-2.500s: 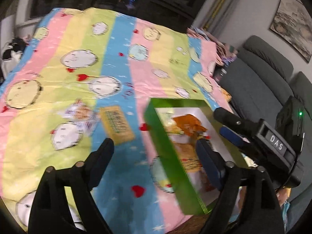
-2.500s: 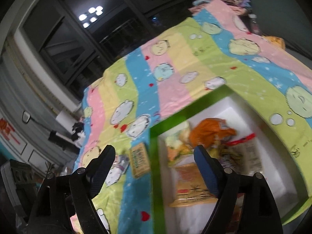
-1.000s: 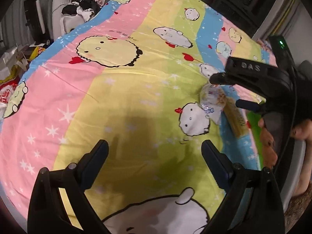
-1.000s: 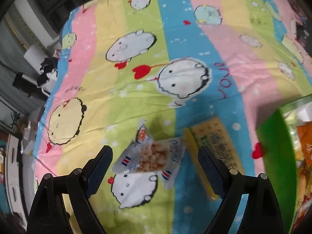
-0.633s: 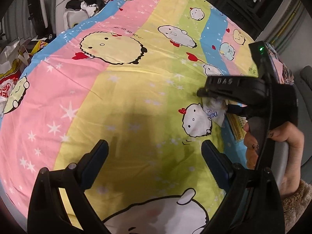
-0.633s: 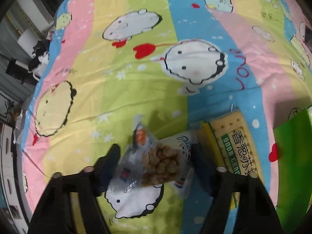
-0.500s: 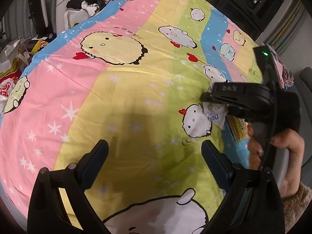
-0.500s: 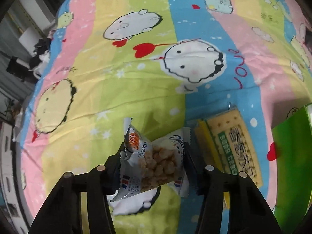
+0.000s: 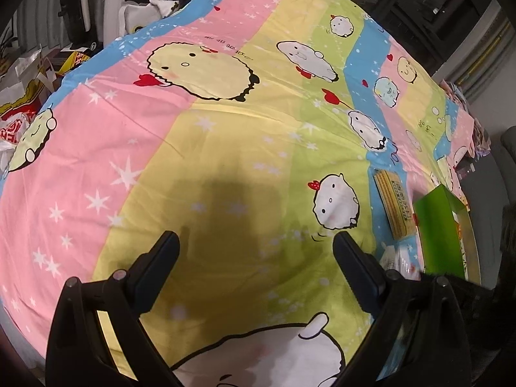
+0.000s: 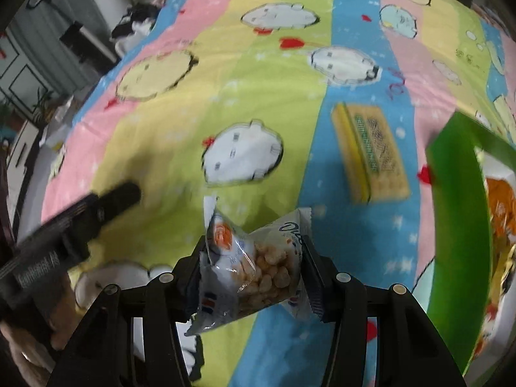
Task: Organize snacks
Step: 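Grasp the white peanut snack packet with the right tool and lift, then carry the peanut packet into the green box and open the right tool, then move the right tool to the yellow soda cracker pack, then grasp the yellow soda cracker pack with the right tool and lift, then carry the soda cracker pack into the green box and open the right tool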
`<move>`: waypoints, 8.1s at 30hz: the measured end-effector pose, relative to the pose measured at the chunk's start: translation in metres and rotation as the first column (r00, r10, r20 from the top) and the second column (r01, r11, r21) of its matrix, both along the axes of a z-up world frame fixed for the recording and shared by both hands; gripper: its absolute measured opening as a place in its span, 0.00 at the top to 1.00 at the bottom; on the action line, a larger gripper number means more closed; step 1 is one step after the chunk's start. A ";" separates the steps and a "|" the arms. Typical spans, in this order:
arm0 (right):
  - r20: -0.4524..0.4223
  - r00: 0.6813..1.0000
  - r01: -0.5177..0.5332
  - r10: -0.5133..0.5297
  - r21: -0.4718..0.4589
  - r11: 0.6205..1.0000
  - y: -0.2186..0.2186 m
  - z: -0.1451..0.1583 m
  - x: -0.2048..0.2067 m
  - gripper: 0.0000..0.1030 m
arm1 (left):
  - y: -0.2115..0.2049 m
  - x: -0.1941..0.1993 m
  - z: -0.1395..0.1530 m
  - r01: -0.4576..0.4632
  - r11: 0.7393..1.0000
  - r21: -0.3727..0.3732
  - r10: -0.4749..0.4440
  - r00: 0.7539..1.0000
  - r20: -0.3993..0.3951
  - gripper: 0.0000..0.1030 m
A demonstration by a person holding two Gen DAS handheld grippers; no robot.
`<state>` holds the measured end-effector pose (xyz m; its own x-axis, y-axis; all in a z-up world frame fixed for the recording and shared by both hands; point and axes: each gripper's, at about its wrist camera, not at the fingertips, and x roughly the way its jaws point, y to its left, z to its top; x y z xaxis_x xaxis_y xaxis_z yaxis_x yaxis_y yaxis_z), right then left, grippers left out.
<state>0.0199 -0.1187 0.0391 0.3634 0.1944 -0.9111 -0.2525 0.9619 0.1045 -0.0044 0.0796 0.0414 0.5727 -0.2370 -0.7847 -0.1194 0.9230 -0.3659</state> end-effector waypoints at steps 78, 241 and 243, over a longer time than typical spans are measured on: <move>0.203 0.883 0.261 -0.423 0.538 0.802 -0.234 0.077 -0.052 0.44 | -0.290 -0.026 0.095 0.625 0.773 0.111 -0.628 0.730 0.270 0.53; 0.144 0.982 0.055 -0.122 0.401 0.915 -0.053 0.050 -0.030 0.45 | -0.124 -0.043 0.065 0.341 0.936 0.092 -0.353 0.901 0.254 0.56; 0.173 0.977 0.046 -0.127 0.407 0.912 -0.058 0.060 -0.036 0.45 | -0.130 -0.047 0.075 0.347 0.931 0.113 -0.365 0.889 0.275 0.56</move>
